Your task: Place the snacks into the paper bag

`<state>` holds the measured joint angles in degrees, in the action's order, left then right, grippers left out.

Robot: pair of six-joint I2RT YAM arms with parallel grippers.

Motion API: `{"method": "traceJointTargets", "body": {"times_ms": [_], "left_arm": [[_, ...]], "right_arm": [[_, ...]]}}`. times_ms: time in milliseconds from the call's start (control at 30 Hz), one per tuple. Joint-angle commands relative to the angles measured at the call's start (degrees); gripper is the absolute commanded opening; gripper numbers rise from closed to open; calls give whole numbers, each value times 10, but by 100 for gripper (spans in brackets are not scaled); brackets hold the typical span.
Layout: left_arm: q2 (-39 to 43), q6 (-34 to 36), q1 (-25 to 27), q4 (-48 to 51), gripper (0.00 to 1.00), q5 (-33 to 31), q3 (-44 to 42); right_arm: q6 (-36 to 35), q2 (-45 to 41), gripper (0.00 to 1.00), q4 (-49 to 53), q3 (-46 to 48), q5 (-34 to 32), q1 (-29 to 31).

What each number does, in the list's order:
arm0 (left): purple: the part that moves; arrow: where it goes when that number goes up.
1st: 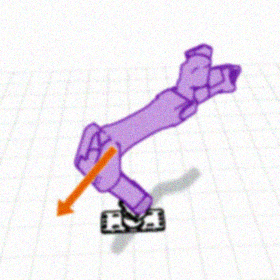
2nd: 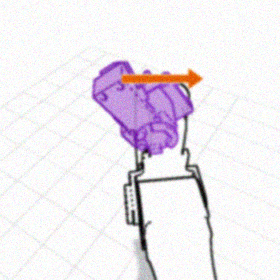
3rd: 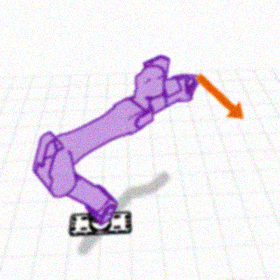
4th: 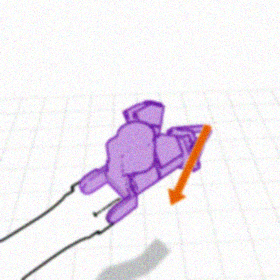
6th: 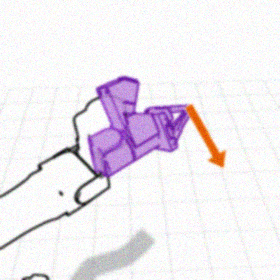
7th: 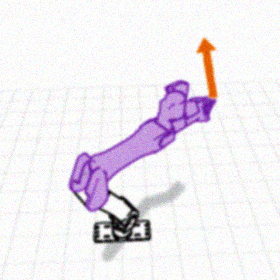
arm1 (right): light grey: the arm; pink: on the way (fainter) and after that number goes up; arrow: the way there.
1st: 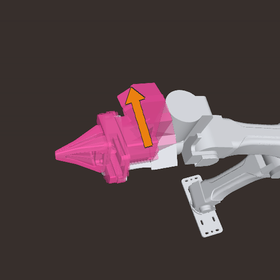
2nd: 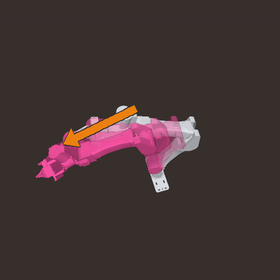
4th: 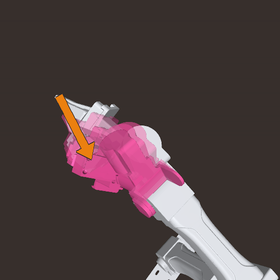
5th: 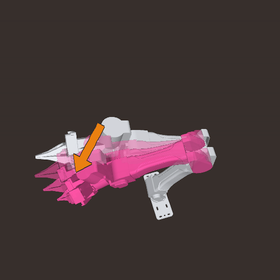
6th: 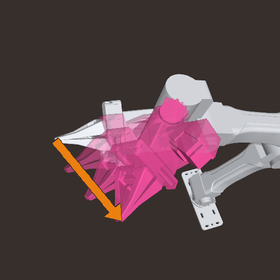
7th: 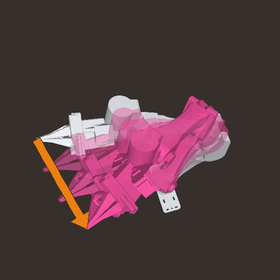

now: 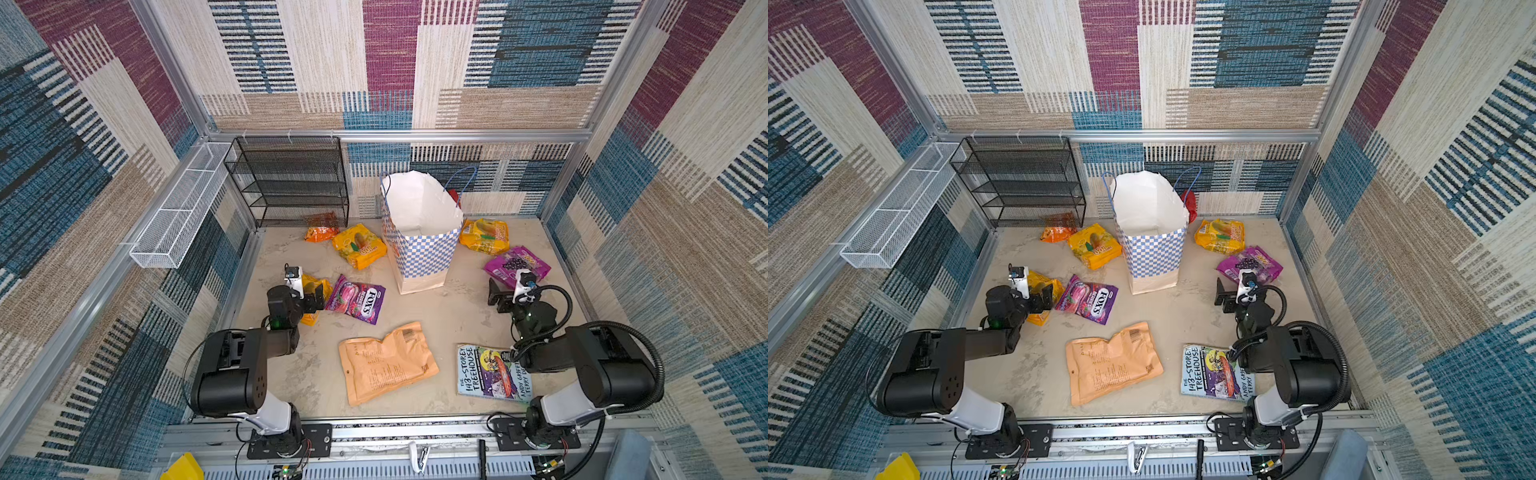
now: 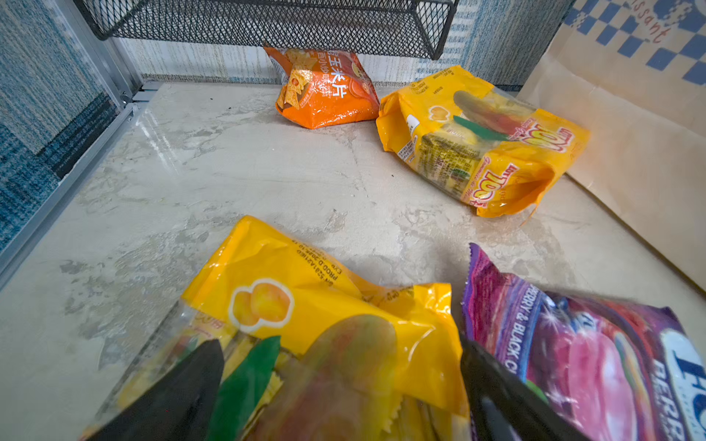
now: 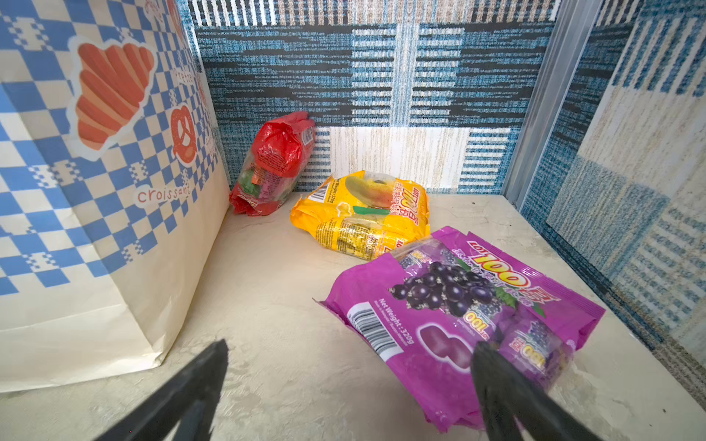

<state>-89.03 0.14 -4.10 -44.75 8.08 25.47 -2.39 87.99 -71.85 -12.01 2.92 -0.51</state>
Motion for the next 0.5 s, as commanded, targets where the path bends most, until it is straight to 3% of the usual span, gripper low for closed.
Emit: {"method": "traceJointTargets", "body": {"times_ms": [0,467], "left_arm": [[3,5,0,-13,99,10,-2],[3,6,1,-12,99,8,-2]], "right_arm": [[4,-2,100,-10,-2,-3,0],[4,-1,100,-7,-5,2,-2]]}}
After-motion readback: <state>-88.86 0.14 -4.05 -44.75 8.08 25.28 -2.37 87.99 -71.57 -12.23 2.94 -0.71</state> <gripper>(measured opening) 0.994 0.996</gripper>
